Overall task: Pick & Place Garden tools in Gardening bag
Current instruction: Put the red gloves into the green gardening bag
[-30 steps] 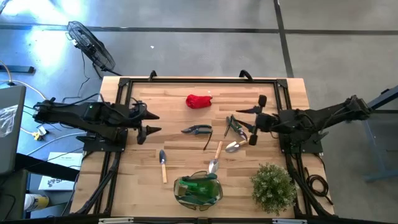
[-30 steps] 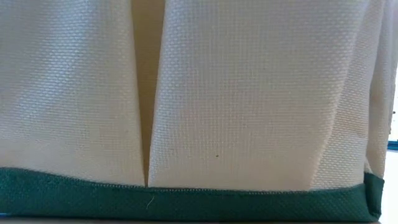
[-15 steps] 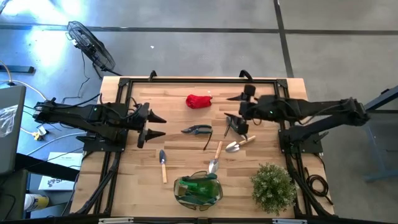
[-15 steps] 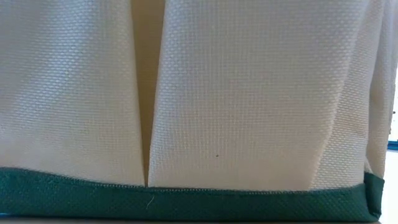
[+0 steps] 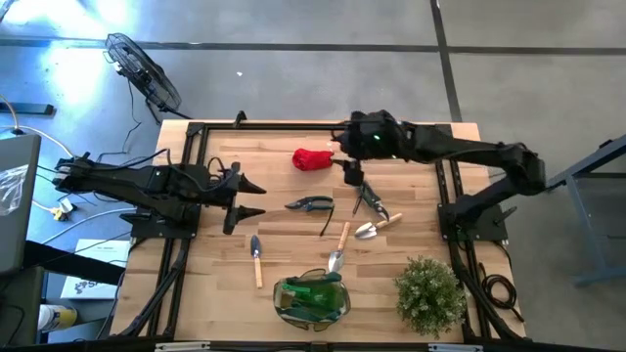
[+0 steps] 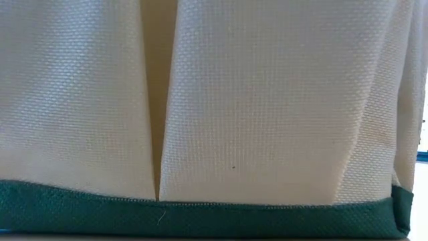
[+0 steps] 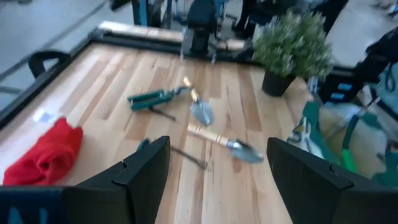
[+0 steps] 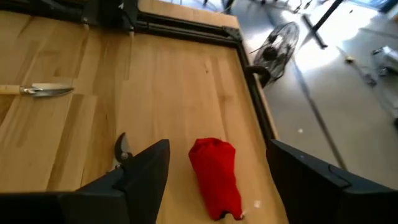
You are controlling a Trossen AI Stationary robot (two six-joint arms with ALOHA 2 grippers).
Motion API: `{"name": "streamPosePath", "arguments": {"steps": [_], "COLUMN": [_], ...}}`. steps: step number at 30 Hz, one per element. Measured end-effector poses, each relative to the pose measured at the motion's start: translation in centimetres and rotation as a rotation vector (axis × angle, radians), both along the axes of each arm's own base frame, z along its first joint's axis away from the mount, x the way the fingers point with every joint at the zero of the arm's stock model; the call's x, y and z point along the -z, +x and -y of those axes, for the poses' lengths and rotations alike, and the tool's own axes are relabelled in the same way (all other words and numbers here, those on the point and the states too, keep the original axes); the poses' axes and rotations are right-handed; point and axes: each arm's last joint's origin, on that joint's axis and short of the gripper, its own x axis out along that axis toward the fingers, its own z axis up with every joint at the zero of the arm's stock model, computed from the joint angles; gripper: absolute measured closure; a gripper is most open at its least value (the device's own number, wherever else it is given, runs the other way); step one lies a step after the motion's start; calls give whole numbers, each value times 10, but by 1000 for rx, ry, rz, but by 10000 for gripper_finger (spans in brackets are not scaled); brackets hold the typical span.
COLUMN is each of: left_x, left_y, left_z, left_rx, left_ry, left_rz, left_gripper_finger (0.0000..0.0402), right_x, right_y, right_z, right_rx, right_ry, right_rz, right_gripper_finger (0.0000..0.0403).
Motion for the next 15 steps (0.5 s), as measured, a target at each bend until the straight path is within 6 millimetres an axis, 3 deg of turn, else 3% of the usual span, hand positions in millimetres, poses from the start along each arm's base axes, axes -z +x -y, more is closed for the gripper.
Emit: {"name": "streamPosePath", "arguments": {"steps": [7,15], "left_x": [4,11], "left_y": [9,15], "left_z": [2,2], "left_rx": [12,8], "left_ry": [-16,-10], "left_rz": [-23,-71], "left_gripper_finger": [142,142], "right_x": [37,78], "right_y": [30,58], "right_z": [30,40], "right_rx": [-8,-9], "right_ry": [79,43], "right_rz": [-93,-153], "right_gripper_finger": [144,144]}}
